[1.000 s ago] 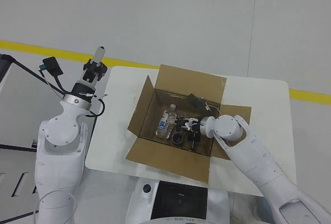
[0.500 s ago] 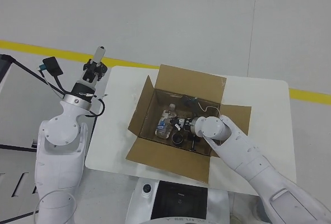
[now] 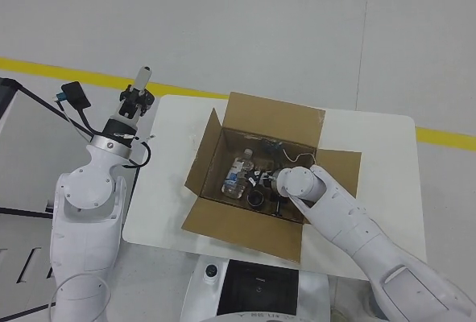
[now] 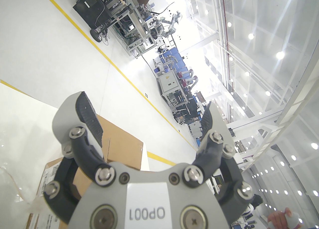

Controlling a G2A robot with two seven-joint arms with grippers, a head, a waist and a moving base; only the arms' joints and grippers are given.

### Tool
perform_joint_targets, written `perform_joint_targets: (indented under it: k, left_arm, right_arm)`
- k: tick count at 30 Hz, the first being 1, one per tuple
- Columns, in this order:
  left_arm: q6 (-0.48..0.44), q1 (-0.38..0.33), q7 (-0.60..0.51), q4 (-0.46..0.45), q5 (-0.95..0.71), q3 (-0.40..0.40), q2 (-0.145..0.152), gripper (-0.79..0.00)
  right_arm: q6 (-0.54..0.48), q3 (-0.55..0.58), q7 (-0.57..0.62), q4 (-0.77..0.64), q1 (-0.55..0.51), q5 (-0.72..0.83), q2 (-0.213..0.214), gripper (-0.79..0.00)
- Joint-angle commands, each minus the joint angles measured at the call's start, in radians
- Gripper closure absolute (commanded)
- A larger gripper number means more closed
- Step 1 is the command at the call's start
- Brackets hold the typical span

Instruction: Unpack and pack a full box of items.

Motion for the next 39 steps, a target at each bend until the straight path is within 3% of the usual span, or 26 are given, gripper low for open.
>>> perform_joint_targets:
  k: [1,5,13,16,25,28,29,31,33,36,39]
  left_arm:
    - [0.0,0.0,0.0,0.0,0.0,0.0,0.0,-0.785]
    - [0.0,0.0,0.0,0.0,0.0,0.0,0.0,-0.785]
    - [0.0,0.0,0.0,0.0,0.0,0.0,0.0,-0.785]
    - [0.0,0.0,0.0,0.0,0.0,0.0,0.0,-0.785]
    - [0.0,0.0,0.0,0.0,0.0,0.0,0.0,-0.785]
    - [0.0,0.0,0.0,0.0,0.0,0.0,0.0,-0.785]
    - [0.0,0.0,0.0,0.0,0.0,0.0,0.0,-0.785]
    - [0.0,0.0,0.0,0.0,0.0,0.0,0.0,-0.785]
    - [0.0,0.0,0.0,0.0,0.0,0.0,0.0,-0.785]
    - [0.0,0.0,0.0,0.0,0.0,0.0,0.0,-0.785]
    - [0.0,0.0,0.0,0.0,0.0,0.0,0.0,-0.785]
  right_arm:
    - [-0.011,-0.009,-0.014,0.022,0.008,0.007,-0.01,-0.517]
    - [-0.048,-0.026,-0.047,0.068,0.021,0.023,-0.032,-0.606]
    - [-0.111,-0.062,-0.104,0.1,0.01,0.036,-0.068,-0.496]
    - [-0.114,-0.065,-0.116,0.109,0.008,0.04,-0.078,-0.388]
    - [-0.122,-0.067,-0.156,0.157,0.017,0.049,-0.105,-0.372]
    - [-0.12,-0.068,-0.164,0.182,0.025,0.048,-0.114,-0.416]
    - [-0.121,-0.068,-0.166,0.189,0.028,0.048,-0.117,-0.499]
    - [-0.122,-0.07,-0.167,0.207,0.034,0.05,-0.124,-0.579]
    - [-0.125,-0.07,-0.172,0.221,0.037,0.053,-0.131,-0.588]
    - [-0.134,-0.072,-0.182,0.233,0.037,0.057,-0.141,-0.385]
    - [-0.143,-0.07,-0.19,0.245,0.041,0.06,-0.149,-0.339]
